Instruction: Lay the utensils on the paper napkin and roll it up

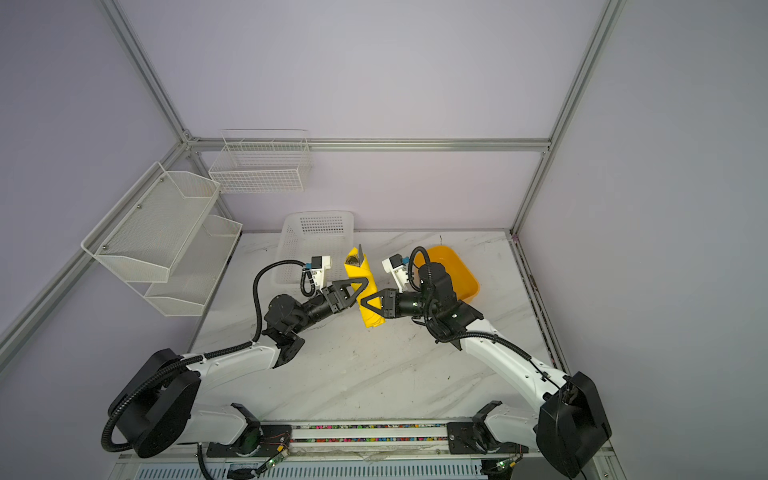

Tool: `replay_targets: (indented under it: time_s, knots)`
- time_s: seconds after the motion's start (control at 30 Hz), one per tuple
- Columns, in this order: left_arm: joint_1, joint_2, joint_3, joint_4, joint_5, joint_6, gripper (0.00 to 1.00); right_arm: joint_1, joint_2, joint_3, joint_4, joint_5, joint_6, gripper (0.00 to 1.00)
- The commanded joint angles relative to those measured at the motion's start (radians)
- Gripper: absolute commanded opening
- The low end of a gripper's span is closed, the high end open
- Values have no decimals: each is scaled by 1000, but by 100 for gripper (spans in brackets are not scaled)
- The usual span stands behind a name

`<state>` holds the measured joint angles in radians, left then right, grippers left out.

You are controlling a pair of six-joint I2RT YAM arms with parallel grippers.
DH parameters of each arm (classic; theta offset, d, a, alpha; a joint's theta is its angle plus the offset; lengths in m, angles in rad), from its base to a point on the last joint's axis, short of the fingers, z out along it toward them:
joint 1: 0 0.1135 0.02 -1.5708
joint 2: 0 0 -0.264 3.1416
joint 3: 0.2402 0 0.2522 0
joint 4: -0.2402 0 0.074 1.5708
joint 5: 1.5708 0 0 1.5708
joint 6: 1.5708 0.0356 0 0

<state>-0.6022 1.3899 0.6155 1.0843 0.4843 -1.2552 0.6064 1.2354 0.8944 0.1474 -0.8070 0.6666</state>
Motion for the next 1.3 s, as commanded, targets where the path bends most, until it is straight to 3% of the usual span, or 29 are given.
replay_targets:
  time_s: [0.0, 0.27, 0.4, 0.53, 0.8, 1.0, 1.27]
  knots:
    - [5, 11, -17, 87, 13, -30, 82, -5, -27, -4, 98, -27, 17, 8]
    - [5, 3, -16, 50, -6, -18, 91, -10, -42, -11, 111, -35, 25, 8]
    - [5, 14, 10, 88, 39, -28, 89, -10, -36, -26, 170, -77, 58, 8]
    - [4, 67, 39, 141, 78, -60, 83, -10, -30, -37, 204, -99, 79, 8]
    - [5, 44, 19, 181, 44, -54, 64, -11, -34, -46, 204, -88, 76, 8]
    - [5, -4, 10, 158, 22, -35, 44, -13, -34, -54, 204, -81, 77, 8]
    - [4, -10, 10, 117, 17, -23, 31, -15, -34, -66, 204, -71, 77, 9]
